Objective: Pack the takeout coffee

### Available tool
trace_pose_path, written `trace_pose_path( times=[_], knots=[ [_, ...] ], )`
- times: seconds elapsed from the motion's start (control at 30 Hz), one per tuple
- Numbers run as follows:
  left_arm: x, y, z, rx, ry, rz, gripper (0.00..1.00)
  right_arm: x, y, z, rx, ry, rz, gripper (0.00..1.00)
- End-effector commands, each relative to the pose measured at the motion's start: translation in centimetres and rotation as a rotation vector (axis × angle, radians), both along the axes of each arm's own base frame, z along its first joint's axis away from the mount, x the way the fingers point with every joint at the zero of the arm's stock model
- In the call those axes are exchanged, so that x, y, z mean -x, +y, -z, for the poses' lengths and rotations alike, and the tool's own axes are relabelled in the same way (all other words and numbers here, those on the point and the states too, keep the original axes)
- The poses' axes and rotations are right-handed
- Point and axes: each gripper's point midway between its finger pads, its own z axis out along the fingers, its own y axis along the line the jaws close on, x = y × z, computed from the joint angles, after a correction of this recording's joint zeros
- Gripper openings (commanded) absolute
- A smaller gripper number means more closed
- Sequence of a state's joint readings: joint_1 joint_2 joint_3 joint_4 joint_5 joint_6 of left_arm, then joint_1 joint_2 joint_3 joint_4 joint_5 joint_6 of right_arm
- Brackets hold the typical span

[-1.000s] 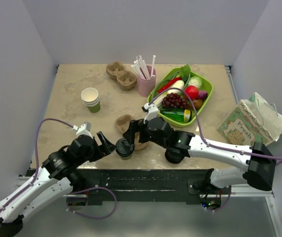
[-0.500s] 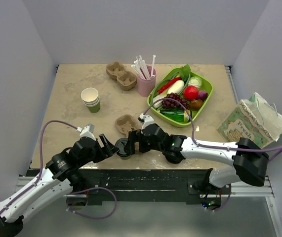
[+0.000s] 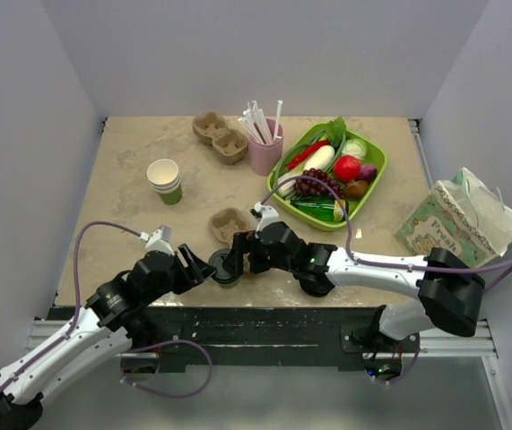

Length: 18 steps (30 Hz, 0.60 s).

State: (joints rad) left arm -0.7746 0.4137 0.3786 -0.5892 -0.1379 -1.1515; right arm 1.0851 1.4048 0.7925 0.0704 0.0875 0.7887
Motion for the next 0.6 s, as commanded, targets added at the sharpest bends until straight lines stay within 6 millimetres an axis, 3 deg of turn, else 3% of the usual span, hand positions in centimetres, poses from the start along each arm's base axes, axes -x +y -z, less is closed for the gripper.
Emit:
trace_pose_path(
  times=[0.0,0.2,0.23,0.43,0.57],
  knots=[
    [-0.6,0.0,0.9,-0.014,0.007,-0.027,0.65,-1.3,0.8,-1.0,-0.044,-0.012,0.027,0.85],
    [-0.4,0.1,2.3,-0.039,0.058,-0.04,0.56,-2.0,0.1,1.2,-0.018,0.032,0.058,0.67],
    [-0.2,0.7,3.1,-0.065,0.075,-0.057,0.53,-1.9,0.1,1.6,-0.021,0.04,0.053,0.6],
    [1.1,3.7,6.5,-0.17,0.199,-0.18,0.33,-1.3,-0.5,3.6,-0.014,0.099,0.057,0.43],
    [1.7,3.2,7.6,-0.165,0.236,-0.154,0.29,-1.2,-0.6,4.7,0.01,0.119,0.049,0.44]
  ],
)
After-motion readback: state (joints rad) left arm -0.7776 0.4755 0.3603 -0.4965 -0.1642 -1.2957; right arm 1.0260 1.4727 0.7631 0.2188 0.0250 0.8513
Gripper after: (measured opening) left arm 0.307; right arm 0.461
